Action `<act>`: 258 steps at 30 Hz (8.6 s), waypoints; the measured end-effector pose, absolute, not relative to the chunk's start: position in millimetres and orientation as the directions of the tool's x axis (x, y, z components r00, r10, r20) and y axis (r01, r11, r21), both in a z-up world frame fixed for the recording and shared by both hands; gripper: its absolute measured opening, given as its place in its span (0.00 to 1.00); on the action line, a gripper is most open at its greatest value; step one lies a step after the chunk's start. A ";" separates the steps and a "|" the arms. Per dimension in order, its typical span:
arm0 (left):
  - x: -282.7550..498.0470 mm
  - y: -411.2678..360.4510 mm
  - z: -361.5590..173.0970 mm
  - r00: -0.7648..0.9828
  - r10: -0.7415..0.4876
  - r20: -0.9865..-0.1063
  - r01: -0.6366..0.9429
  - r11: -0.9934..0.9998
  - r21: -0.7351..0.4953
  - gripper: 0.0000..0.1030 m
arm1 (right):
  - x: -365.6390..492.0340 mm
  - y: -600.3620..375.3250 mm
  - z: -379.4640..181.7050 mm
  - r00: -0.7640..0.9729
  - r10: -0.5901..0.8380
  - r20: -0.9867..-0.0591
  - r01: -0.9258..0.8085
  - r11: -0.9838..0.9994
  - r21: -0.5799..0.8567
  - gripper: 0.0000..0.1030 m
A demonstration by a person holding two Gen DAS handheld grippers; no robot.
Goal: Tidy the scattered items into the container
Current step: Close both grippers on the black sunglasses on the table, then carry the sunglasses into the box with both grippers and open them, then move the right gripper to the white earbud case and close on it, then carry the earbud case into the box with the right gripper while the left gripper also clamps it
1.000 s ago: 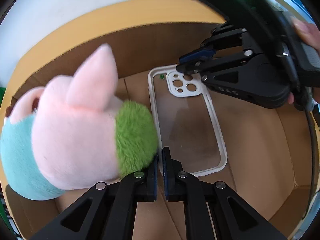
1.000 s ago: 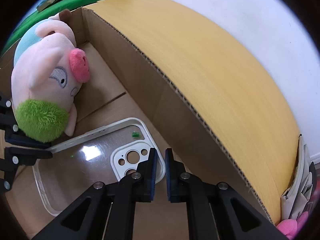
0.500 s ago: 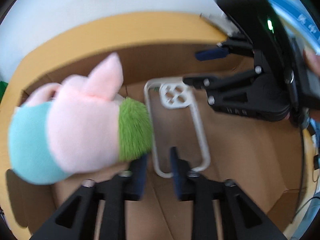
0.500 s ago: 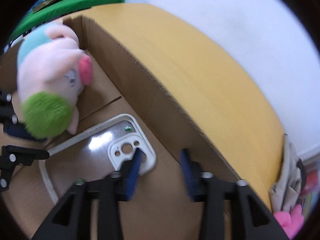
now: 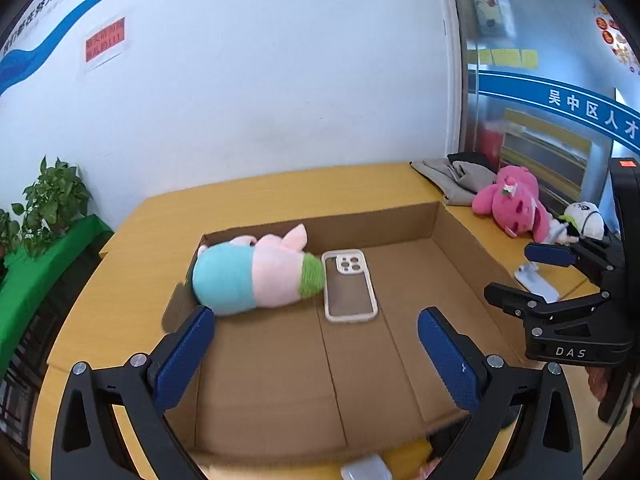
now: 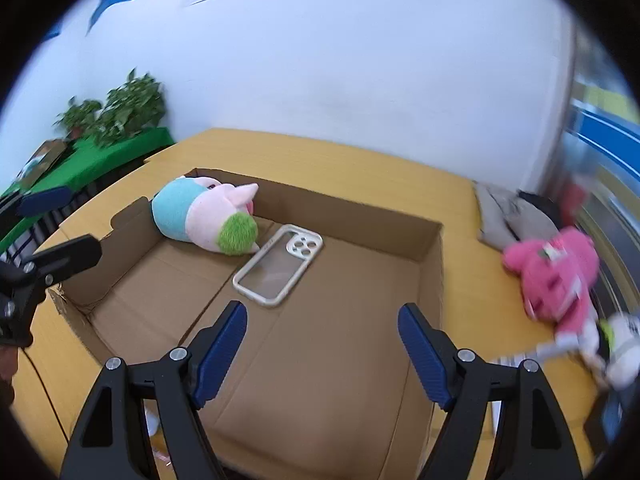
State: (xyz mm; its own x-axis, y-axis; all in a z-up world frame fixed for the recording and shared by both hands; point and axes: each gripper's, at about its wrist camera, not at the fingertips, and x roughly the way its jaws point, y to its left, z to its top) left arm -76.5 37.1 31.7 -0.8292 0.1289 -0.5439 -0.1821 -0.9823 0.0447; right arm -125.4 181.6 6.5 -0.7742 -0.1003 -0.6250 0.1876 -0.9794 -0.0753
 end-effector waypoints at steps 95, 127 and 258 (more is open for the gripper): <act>-135.9 -60.3 105.3 -0.654 0.412 -0.635 -0.343 -0.909 -0.237 0.60 | -135.3 46.7 61.0 -0.800 -0.293 -0.524 0.352 -0.936 -0.013 0.56; -267.9 -68.8 -57.8 -0.315 0.274 -0.909 -0.242 -0.949 -0.202 0.59 | -268.0 8.5 -91.5 -0.334 -0.269 -0.903 0.213 -0.955 0.206 0.56; 16.8 -42.0 -21.2 -0.463 0.788 -0.406 -0.811 -0.561 -0.164 0.99 | -27.3 80.3 -93.4 -0.628 -0.265 -0.732 0.347 -0.937 0.043 0.42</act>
State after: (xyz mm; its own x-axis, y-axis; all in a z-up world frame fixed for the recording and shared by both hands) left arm 16.8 -42.0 -21.2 -0.4633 0.7878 -0.4058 -0.8113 -0.5613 -0.1636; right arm -27.3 80.3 -93.4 -0.6276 -0.2655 -0.7319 0.3467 -0.9370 0.0426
